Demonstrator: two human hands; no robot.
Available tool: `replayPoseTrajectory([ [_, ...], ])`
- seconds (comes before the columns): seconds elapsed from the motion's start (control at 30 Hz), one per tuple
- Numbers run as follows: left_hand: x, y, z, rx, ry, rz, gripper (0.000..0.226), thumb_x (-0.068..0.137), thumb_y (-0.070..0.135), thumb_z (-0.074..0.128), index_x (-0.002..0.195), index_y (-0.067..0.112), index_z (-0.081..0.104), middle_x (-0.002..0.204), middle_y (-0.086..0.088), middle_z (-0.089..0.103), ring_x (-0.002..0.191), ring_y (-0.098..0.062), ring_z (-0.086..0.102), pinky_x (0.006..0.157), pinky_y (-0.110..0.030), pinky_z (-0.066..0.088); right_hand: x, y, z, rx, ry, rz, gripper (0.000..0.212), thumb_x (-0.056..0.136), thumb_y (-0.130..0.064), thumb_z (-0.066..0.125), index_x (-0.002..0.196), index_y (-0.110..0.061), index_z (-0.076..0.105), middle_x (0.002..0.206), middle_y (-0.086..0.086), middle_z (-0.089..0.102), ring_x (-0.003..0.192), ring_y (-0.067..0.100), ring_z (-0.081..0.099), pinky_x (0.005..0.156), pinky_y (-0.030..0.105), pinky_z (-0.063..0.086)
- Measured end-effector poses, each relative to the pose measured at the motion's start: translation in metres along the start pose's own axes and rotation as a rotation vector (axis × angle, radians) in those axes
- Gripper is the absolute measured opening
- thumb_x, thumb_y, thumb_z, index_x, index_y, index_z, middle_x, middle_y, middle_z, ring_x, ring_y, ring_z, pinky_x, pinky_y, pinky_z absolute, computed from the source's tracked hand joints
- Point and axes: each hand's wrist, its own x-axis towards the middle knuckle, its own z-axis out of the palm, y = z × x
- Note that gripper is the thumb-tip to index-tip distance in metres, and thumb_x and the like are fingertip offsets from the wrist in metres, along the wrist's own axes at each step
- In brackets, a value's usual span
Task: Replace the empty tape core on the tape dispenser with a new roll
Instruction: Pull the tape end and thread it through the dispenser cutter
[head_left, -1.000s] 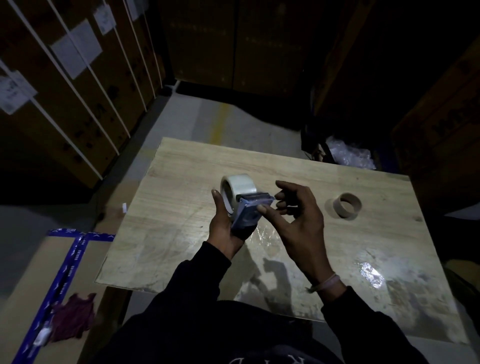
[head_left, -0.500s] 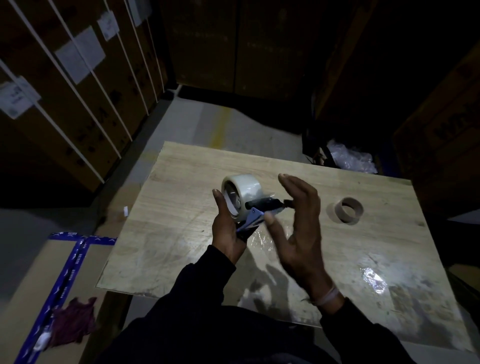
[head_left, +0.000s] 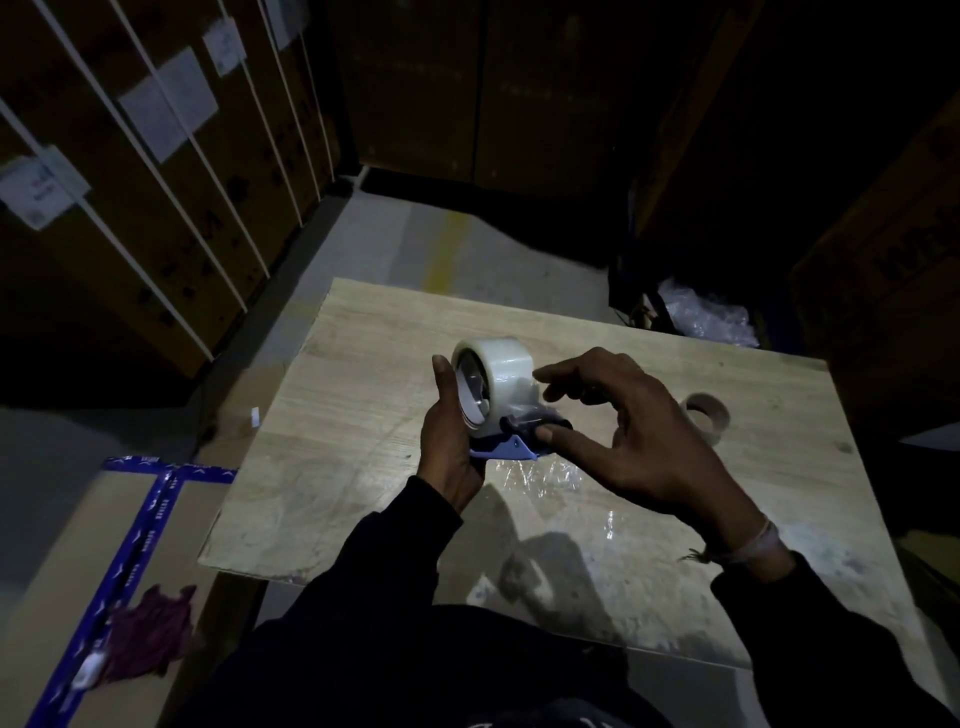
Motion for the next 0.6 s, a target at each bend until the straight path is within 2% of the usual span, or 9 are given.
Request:
replayPoseTrajectory([
  [0.1, -0.001, 0.002, -0.001, 0.036, -0.021, 0.019, 0.103, 0.066, 0.088, 0.07, 0.141, 0.017, 0.067, 0.14, -0.019, 0.071, 0.131, -0.042, 0.066, 0.117, -0.065, 0.044, -0.002, -0.004, -0.001, -0.079, -0.025, -0.003, 0.039, 0.089, -0.043, 0.08, 0.124, -0.027, 0.074, 0.11, -0.013, 0.06, 0.109, 0.008, 0.05, 0.088, 0.01, 0.039],
  [0.17, -0.001, 0.003, 0.0, 0.065, -0.023, 0.031, 0.104, 0.064, 0.09, 0.07, 0.14, 0.018, 0.069, 0.139, -0.018, 0.071, 0.131, -0.041, 0.067, 0.117, -0.065, 0.045, -0.002, -0.007, -0.002, -0.079, -0.043, 0.002, 0.033, 0.089, -0.042, 0.08, 0.119, -0.028, 0.075, 0.109, -0.011, 0.057, 0.11, 0.005, 0.047, 0.085, 0.005, 0.035],
  [0.33, 0.004, 0.004, -0.002, 0.127, -0.04, 0.047, 0.108, 0.061, 0.094, 0.068, 0.139, 0.019, 0.071, 0.135, -0.015, 0.075, 0.126, -0.04, 0.07, 0.113, -0.065, 0.049, 0.0, -0.012, -0.007, 0.029, -0.125, 0.032, 0.021, 0.089, -0.036, 0.083, 0.103, -0.027, 0.071, 0.109, -0.008, 0.059, 0.11, 0.016, 0.052, 0.085, 0.02, 0.048],
  [0.5, 0.004, 0.007, -0.002, 0.149, -0.04, 0.043, 0.096, 0.062, 0.093, 0.067, 0.127, 0.022, 0.076, 0.131, -0.014, 0.077, 0.123, -0.04, 0.072, 0.112, -0.065, 0.05, -0.001, -0.013, -0.011, 0.03, -0.193, 0.065, 0.021, 0.09, -0.025, 0.085, 0.1, -0.026, 0.066, 0.099, -0.029, 0.062, 0.094, -0.001, 0.051, 0.076, 0.013, 0.042],
  [0.57, 0.005, 0.007, -0.003, 0.142, -0.048, 0.034, 0.088, 0.067, 0.09, 0.065, 0.122, 0.024, 0.078, 0.13, -0.014, 0.077, 0.123, -0.039, 0.072, 0.113, -0.064, 0.049, -0.001, -0.013, -0.011, 0.027, -0.2, 0.049, 0.024, 0.091, -0.025, 0.084, 0.105, -0.028, 0.064, 0.1, -0.033, 0.061, 0.093, 0.0, 0.052, 0.076, 0.014, 0.043],
  [0.6, 0.005, 0.007, -0.004, 0.141, -0.053, 0.033, 0.083, 0.071, 0.088, 0.064, 0.122, 0.024, 0.079, 0.131, -0.014, 0.077, 0.124, -0.039, 0.071, 0.114, -0.064, 0.048, -0.001, -0.014, -0.012, 0.033, -0.204, 0.037, 0.025, 0.092, -0.025, 0.082, 0.109, -0.03, 0.063, 0.101, -0.029, 0.064, 0.094, 0.003, 0.052, 0.077, 0.017, 0.045],
])
